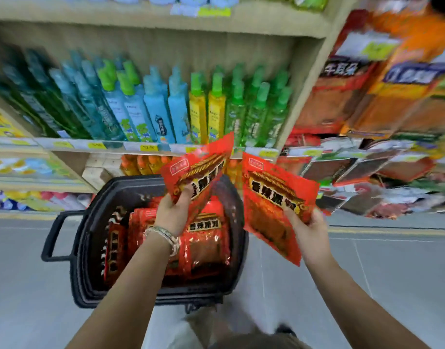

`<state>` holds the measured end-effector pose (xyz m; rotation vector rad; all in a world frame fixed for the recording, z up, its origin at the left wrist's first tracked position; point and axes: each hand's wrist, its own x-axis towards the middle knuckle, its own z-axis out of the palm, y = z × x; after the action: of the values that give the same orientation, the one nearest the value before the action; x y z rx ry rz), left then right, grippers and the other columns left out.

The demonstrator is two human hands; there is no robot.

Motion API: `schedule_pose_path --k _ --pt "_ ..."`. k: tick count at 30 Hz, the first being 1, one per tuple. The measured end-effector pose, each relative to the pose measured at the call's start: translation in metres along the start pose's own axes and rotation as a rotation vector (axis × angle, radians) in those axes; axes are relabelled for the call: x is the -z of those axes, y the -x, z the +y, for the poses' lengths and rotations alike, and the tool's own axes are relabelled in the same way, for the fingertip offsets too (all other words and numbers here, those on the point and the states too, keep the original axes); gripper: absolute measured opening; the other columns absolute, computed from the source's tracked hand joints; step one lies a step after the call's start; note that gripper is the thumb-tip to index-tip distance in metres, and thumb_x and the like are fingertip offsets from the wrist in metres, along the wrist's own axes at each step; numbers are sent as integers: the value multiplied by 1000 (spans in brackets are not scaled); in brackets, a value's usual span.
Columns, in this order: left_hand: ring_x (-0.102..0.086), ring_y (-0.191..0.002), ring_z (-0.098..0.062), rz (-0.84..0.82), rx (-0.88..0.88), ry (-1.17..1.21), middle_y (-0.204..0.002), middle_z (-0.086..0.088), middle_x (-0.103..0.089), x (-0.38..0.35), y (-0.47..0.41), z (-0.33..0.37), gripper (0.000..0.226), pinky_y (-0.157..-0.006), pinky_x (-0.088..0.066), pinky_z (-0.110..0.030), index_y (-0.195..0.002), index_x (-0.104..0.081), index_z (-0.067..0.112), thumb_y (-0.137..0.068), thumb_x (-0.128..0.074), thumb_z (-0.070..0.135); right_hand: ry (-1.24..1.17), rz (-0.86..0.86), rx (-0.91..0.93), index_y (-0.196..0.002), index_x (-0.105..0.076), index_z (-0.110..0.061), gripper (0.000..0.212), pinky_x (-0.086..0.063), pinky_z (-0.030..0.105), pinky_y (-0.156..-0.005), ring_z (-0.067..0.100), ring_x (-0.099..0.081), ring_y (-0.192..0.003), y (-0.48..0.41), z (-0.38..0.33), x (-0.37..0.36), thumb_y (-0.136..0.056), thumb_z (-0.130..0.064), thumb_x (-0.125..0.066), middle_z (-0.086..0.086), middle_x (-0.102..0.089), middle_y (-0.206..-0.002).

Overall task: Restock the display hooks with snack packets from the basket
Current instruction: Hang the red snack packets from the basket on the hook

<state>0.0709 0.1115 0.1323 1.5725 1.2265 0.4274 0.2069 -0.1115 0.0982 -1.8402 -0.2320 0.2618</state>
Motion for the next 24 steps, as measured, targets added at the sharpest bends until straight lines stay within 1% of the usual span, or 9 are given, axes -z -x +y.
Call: schedule_pose_path --k 3,5,9,12,14,16,18,20,24 --pt "-43 -57 4 -34 -135 31 -61 14 -52 -42 32 40 32 -45 -34 -10 -60 -55 25 -89 -58 39 -31 118 40 -73 -62 -21 16 -49 32 -79 12 -60 -78 -6 -12 65 -86 -28 -68 -3 -66 -78" --pt "-52 -69 -3 -53 -201 93 -75 7 -60 -72 56 68 21 -54 -34 -18 -76 -60 24 -90 -57 39 -29 183 122 -72 -62 -25 20 -45 16 -72 1 -55 -74 -13 -19 110 -91 -30 -61 -14 -63 -74" --pt "-43 -94 -6 -15 -369 146 -98 6 -51 -127 100 119 31 -65 -24 -3 -114 -62 15 -92 -54 37 -8 258 221 -86 -63 -19 20 -42 22 -78 5 -55 -82 -34 -28 193 -97 -28 -50 -6 -65 -82" --pt "-46 -85 -7 -36 -461 127 -80 14 -53 -162 123 156 12 -58 -27 -6 -94 -57 27 -92 -55 38 14 303 343 -90 -60 -22 12 -38 9 -72 -4 -52 -77 -53 -43 245 -98 -23 -50 -14 -61 -83" --pt "-50 -72 -7 -55 -527 117 -72 14 -54 -181 133 181 12 -54 -30 -14 -87 -58 28 -90 -56 39 47 325 408 -92 -59 -20 11 -37 10 -69 -7 -51 -73 -67 -56 276 -98 -22 -49 -13 -59 -82" --pt "-56 -71 -4 -83 -570 144 -76 11 -60 -198 139 206 14 -61 -38 -16 -86 -63 27 -88 -59 41 44 357 446 -95 -58 -21 10 -38 15 -68 -5 -50 -72 -84 -71 304 -99 -23 -48 -7 -59 -83" --pt "-61 -79 -9 -120 -594 178 -79 16 -64 -212 142 232 12 -74 -45 -23 -83 -64 30 -87 -61 42 9 397 482 -91 -57 -23 11 -37 10 -63 -7 -50 -68 -101 -91 327 -98 -23 -49 -11 -57 -78" --pt "-64 -79 -10 -127 -631 186 -75 22 -64 -225 142 258 13 -75 -48 -28 -73 -65 37 -84 -63 45 2 431 518 -78 -52 -28 20 -34 7 -54 -9 -47 -58 -122 -111 345 -97 -22 -50 -13 -49 -67" --pt "-65 -75 -5 -106 -724 254 -68 25 -68 -249 136 308 12 -77 -54 -34 -72 -66 52 -80 -68 44 -67 480 535 -66 -45 -27 31 -29 17 -46 -1 -36 -47 -169 -151 374 -95 -26 -52 -9 -40 -58"
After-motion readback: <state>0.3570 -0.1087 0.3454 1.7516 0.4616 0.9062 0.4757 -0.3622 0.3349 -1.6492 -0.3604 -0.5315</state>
